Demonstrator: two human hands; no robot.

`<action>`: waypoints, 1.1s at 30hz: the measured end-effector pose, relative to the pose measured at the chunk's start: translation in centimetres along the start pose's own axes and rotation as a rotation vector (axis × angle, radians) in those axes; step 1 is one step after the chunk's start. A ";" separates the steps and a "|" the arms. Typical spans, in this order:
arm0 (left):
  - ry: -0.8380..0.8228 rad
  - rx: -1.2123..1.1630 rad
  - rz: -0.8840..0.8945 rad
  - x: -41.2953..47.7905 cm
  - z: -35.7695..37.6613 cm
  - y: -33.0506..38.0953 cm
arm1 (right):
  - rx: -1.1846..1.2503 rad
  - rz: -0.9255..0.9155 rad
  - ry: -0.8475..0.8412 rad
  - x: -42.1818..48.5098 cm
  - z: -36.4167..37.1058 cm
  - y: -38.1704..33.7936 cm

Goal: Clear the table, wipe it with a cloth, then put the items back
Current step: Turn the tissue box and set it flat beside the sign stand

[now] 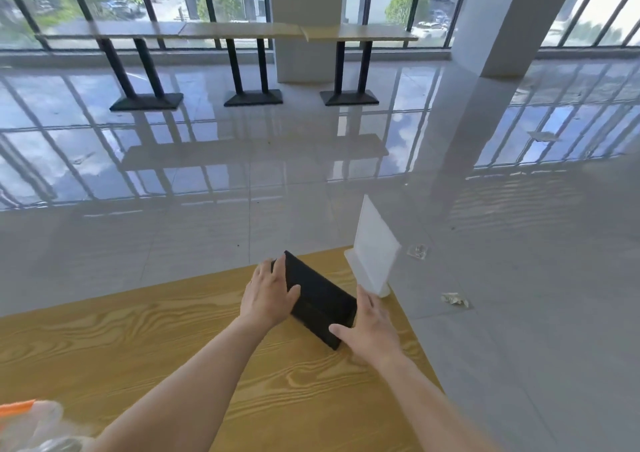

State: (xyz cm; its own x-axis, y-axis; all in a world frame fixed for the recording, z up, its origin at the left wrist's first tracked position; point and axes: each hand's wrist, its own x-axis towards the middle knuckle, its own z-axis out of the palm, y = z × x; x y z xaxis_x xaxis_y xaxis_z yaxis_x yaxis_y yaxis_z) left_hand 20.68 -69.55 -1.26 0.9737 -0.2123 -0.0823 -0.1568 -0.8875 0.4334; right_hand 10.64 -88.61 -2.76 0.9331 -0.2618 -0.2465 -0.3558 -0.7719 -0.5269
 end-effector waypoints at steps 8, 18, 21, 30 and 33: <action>-0.095 -0.275 -0.286 4.6 1.5 -0.3 | 0.058 -0.183 -0.033 2.8 -0.3 0.8; 0.108 -0.699 -0.491 -6.4 3.2 -4.6 | -0.136 -0.498 0.160 -1.3 3.5 3.7; 0.056 -0.706 -0.521 -8.2 4.5 -4.8 | 0.026 -0.245 0.091 -2.2 4.7 4.3; 0.012 -0.657 -0.533 -8.5 4.9 -4.8 | 0.327 0.042 -0.051 -1.5 4.0 4.9; -0.030 -0.632 -0.522 -8.1 4.9 -4.5 | 0.320 0.099 -0.115 -0.7 3.6 4.4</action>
State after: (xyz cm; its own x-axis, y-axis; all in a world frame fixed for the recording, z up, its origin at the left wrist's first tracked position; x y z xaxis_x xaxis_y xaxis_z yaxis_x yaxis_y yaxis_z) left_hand 12.72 -65.88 -6.96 0.8892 0.1456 -0.4337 0.4469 -0.4787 0.7557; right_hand 8.22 -89.77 -7.85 0.8877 -0.2455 -0.3896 -0.4598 -0.5208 -0.7193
